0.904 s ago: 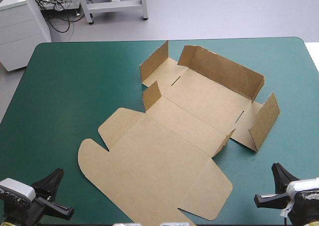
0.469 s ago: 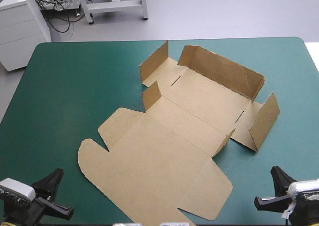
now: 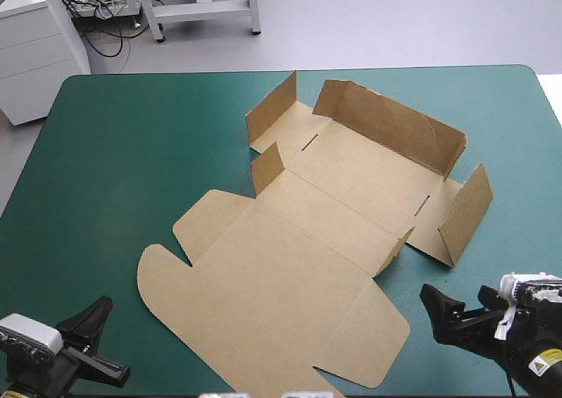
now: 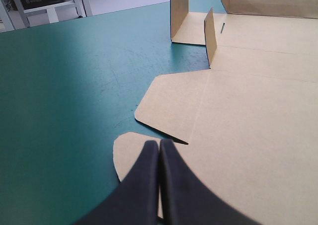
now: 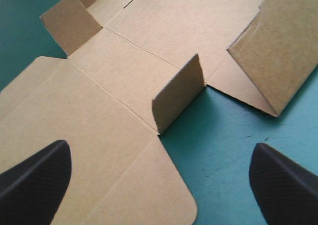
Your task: Fold the box
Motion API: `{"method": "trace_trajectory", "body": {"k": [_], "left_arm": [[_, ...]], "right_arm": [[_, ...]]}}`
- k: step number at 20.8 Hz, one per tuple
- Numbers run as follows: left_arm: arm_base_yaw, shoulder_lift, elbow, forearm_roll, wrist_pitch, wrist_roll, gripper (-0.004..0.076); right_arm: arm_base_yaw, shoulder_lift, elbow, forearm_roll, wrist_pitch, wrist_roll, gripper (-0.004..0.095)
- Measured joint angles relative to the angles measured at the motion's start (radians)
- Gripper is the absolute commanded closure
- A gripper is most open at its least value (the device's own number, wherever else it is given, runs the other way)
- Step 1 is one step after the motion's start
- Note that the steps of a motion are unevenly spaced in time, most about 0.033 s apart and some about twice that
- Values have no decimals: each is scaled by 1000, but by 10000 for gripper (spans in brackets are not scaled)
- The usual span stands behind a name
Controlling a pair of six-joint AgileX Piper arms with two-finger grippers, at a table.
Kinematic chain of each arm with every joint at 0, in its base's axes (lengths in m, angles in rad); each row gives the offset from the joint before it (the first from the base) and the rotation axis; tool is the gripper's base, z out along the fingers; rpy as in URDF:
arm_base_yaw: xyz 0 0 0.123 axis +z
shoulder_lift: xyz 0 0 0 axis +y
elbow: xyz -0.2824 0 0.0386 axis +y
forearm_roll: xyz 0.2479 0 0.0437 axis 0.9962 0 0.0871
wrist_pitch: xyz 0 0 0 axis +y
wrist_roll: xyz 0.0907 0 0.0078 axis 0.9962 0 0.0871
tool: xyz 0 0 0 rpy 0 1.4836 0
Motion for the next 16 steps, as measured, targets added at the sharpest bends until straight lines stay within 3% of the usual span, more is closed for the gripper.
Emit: {"method": "trace_trajectory", "body": {"k": [9,16], "left_arm": [[0,0,0,0,-1,0,756],[0,0,0,0,-1,0,756]], "right_arm": [[0,304,-5,263,-50,13,79],[0,584,-28,304,-98,14,80]]}}
